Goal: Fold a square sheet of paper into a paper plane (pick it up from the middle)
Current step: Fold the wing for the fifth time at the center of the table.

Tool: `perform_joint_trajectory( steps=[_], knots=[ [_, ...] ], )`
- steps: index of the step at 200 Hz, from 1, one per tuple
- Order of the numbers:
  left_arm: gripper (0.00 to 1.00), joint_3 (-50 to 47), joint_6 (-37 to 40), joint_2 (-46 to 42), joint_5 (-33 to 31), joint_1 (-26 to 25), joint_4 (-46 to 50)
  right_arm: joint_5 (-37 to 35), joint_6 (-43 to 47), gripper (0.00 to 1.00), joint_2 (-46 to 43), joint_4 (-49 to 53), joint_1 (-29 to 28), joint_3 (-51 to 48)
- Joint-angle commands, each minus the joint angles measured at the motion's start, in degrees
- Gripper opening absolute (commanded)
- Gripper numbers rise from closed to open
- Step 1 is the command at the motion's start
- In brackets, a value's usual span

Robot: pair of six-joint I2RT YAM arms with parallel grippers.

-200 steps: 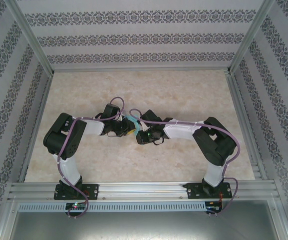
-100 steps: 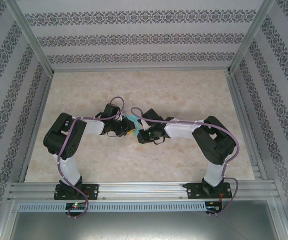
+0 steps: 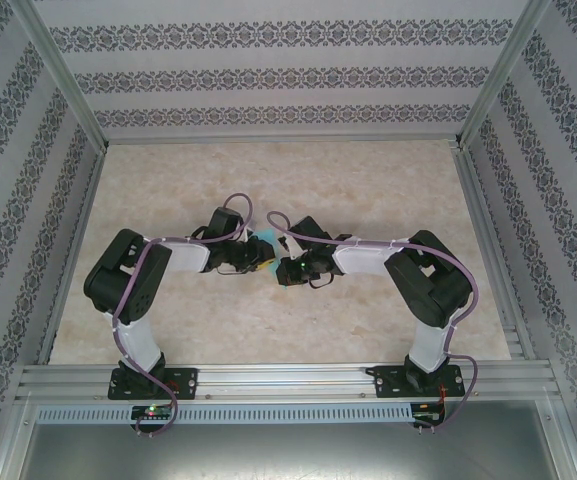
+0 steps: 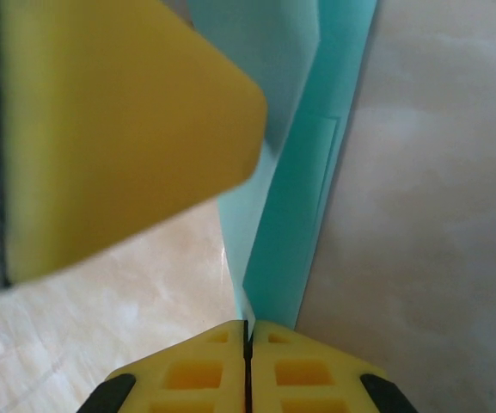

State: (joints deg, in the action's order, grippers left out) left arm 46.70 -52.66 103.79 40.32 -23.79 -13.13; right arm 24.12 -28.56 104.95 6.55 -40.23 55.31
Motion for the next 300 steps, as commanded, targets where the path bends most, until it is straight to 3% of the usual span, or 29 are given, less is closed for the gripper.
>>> perform_joint_trajectory(
  steps=[1, 51, 102, 170, 300],
  knots=[
    [0.24, -0.7, 1.4, 1.1, 0.3, -0.8, -1.2, 1.2, -0.5, 0.08, 1.5, -0.3, 0.6, -0.9],
    [0.22, 0.7, 2.7, 2.5, -1.7, -0.8, 3.1, 2.3, -0.6, 0.11, 1.6, 0.0, 0.6, -1.1],
    [0.22, 0.8, 3.8, 2.7, -2.7, -0.9, 5.5, 3.4, -2.8, 0.21, -5.8, -2.1, 2.3, -2.8],
    [0.19, 1.2, 3.4, 2.9, -3.7, -0.8, 6.4, 3.5, -2.8, 0.04, -1.9, -1.6, 0.1, 0.5],
    [0.18, 2.9, 2.0, 4.0, -5.5, -0.9, 9.5, -3.7, 0.4, 0.02, 0.8, 5.4, -1.6, 3.4]
  ],
)
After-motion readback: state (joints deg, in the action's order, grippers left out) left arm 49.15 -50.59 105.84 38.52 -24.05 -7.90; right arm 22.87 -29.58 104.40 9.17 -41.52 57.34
